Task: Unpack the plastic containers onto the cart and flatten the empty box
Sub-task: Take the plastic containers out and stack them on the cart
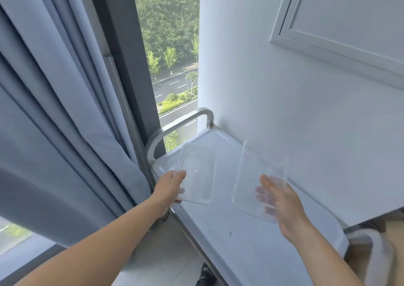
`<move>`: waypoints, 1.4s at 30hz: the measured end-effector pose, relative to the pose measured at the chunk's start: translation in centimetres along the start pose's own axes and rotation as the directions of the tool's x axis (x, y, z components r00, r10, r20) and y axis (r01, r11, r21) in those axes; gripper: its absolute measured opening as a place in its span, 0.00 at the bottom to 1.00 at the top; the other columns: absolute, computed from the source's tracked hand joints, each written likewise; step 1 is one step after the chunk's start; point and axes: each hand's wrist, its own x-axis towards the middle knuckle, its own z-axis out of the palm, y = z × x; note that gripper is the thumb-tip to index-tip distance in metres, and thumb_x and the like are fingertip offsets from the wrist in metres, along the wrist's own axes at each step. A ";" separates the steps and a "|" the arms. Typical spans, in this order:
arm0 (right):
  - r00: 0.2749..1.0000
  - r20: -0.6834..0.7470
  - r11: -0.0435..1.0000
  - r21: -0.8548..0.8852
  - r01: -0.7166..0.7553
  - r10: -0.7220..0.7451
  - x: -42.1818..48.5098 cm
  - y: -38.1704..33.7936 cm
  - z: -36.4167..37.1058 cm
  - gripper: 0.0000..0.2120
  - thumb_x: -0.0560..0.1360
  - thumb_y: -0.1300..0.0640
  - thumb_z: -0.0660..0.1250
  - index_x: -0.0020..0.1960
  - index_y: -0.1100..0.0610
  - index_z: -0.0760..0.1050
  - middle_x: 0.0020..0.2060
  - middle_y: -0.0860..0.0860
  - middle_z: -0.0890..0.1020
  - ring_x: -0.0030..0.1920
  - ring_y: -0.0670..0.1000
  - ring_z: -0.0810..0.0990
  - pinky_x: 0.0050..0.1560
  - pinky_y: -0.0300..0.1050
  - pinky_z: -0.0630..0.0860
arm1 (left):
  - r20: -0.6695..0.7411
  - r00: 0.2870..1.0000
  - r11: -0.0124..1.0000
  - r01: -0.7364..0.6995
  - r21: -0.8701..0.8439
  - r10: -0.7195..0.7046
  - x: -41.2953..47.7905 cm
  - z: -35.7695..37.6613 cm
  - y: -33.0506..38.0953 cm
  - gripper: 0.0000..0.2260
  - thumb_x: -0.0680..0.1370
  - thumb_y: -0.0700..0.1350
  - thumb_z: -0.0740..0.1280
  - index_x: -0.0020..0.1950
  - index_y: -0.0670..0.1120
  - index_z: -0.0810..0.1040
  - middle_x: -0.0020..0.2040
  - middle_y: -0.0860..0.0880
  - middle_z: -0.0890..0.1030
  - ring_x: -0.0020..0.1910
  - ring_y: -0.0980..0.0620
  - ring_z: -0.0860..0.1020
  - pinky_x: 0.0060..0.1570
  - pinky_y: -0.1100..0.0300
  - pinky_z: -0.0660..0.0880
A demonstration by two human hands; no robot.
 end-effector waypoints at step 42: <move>0.897 -0.280 0.933 0.211 -0.290 0.342 29.6 -0.9 17.6 0.17 0.73 0.43 0.74 0.55 0.52 0.77 0.49 0.53 0.83 0.48 0.53 0.83 0.42 0.45 0.73 | 0.190 0.952 0.970 0.232 0.069 -0.241 36.0 8.2 6.8 0.11 0.79 0.52 0.64 0.46 0.46 0.70 0.43 0.46 0.68 0.40 0.48 0.67 0.40 0.52 0.70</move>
